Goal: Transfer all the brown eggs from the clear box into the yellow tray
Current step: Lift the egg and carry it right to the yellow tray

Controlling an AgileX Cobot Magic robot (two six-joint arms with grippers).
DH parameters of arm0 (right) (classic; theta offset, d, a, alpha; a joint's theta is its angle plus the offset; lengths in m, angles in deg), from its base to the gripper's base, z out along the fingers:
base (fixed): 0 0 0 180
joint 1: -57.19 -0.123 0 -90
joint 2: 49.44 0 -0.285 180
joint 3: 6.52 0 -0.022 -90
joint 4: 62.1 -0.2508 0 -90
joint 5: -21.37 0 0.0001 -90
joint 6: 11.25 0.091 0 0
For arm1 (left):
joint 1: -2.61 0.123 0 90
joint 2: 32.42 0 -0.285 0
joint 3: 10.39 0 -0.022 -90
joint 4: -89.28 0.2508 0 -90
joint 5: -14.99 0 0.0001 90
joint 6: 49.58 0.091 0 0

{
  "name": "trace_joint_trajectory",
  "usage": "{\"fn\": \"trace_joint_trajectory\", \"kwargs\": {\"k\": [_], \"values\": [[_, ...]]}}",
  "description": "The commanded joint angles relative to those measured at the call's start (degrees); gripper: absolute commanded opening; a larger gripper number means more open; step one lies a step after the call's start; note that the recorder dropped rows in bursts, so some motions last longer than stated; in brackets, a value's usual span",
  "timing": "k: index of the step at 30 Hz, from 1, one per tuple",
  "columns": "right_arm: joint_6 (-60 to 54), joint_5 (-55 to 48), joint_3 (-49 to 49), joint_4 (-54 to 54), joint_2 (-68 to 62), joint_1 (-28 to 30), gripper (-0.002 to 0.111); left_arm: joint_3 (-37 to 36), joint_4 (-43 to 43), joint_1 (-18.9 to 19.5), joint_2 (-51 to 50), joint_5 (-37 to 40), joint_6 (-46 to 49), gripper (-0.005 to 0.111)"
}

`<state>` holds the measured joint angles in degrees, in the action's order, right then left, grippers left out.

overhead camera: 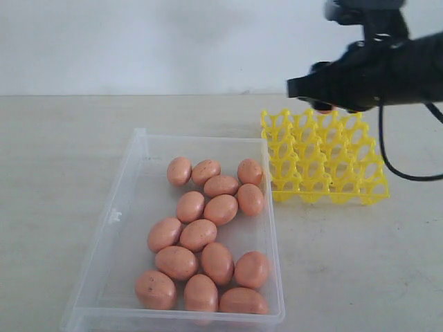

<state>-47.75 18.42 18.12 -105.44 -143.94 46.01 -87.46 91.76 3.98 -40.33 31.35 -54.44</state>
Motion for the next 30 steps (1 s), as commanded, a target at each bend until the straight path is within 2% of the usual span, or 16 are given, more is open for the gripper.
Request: {"fn": "trace_joint_trajectory", "kwargs": {"k": [1, 3, 8, 11, 12, 15, 18, 21, 24, 28, 30], "values": [[7.0, 20.5, 7.4, -2.0, 0.4, 3.6, 0.0, -0.1, -0.1, 0.2, 0.1, -0.5, 0.1, 0.004], [16.5, 24.5, 7.1, 3.8, -1.3, 4.7, 0.0, -0.1, -0.1, 0.2, 0.1, -0.5, 0.1, 0.004], [52.2, 37.6, 4.0, 31.9, -8.5, 7.3, 0.0, -0.1, -0.1, 0.2, 0.1, -0.5, 0.1, 0.004], [77.0, 41.6, -2.0, 51.9, -15.7, 10.5, 0.0, -0.1, -0.1, 0.2, 0.1, -0.5, 0.1, 0.004], [84.9, 43.9, -4.4, 63.5, -18.4, 11.7, 0.0, -0.1, -0.1, 0.2, 0.1, -0.5, 0.1, 0.004], [102.0, 52.5, -12.6, 89.1, -25.9, 15.1, 0.0, -0.1, -0.1, 0.2, 0.1, -0.5, 0.1, 0.004], [111.1, 56.5, -20.4, 104.6, -31.4, 16.1, 0.0, -0.1, -0.1, 0.2, 0.1, -0.5, 0.1, 0.004], [115.1, 56.5, -26.4, 111.7, -35.3, 16.2, 0.0, -0.1, -0.1, 0.2, 0.1, -0.5, 0.1, 0.004], [116.0, 55.5, -31.0, 115.2, -38.4, 15.9, 0.0, -0.1, -0.1, 0.2, 0.1, -0.5, 0.1, 0.004], [117.5, 46.1, -34.1, 114.8, -41.3, 14.9, 0.0, -0.1, -0.1, 0.2, 0.1, -0.5, 0.1, 0.004], [116.5, 46.2, -34.2, 115.3, -42.3, 14.6, 0.0, -0.1, -0.1, 0.2, 0.1, -0.5, 0.1, 0.004]]}}
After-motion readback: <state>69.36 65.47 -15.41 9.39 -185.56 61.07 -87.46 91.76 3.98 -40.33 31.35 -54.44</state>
